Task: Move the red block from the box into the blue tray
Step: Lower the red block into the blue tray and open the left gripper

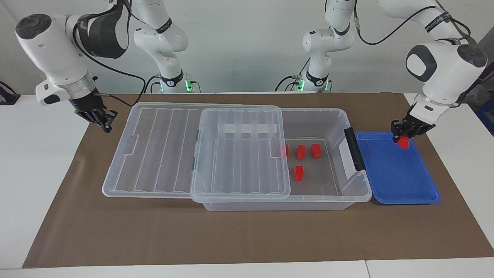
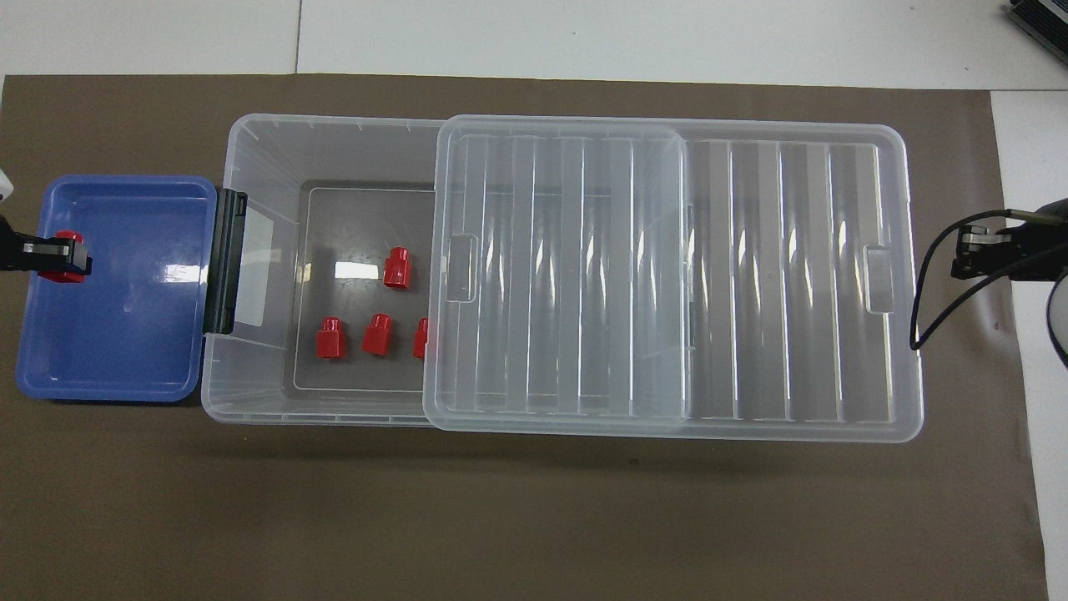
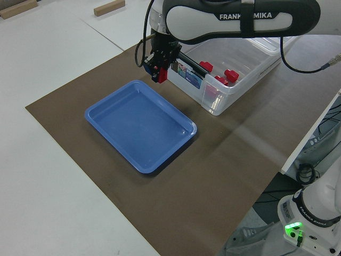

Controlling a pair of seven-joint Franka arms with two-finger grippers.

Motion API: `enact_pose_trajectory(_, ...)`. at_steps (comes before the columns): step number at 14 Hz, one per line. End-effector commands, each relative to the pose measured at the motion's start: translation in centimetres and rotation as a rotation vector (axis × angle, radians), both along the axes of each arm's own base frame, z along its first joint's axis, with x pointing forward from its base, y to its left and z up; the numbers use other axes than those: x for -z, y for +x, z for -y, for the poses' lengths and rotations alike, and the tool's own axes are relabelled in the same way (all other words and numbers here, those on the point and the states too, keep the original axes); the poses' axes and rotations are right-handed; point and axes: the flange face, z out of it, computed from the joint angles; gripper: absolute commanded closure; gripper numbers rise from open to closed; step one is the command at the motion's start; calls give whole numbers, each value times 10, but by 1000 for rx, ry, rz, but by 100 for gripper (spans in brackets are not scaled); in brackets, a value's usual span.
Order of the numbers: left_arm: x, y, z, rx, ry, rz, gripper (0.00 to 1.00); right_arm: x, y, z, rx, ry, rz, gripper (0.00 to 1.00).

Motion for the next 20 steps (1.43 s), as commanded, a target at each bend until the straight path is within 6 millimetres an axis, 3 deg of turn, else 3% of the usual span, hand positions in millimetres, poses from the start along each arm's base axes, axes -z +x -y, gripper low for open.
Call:
enact_pose_trajectory(1, 28, -9, -9, 10, 2, 46, 99, 29, -2, 8, -12, 3, 11, 100)
enact_pose_trajectory(2, 37, -12, -17, -5, 4, 52, 99, 38, 1, 13, -20, 2, 8, 100)
enact_pose_trajectory(6, 57, -12, -19, -11, 5, 56, 99, 48, 7, 8, -34, 2, 9, 100)
enact_pose_trajectory(8, 86, -14, -19, -12, 8, 65, 99, 49, 8, -4, -52, 3, 3, 100)
enact_pose_trajectory(14, 143, -24, -5, -36, -4, 10, 99, 49, 9, -14, -72, 4, -3, 100)
enact_pose_trajectory(17, 156, -18, -17, 12, 5, 17, 100, 41, 12, -18, -80, 1, 7, 100)
enact_pose_trajectory(20, 159, 0, -29, 48, 16, 38, 100, 37, 12, -11, -68, -1, 21, 100)
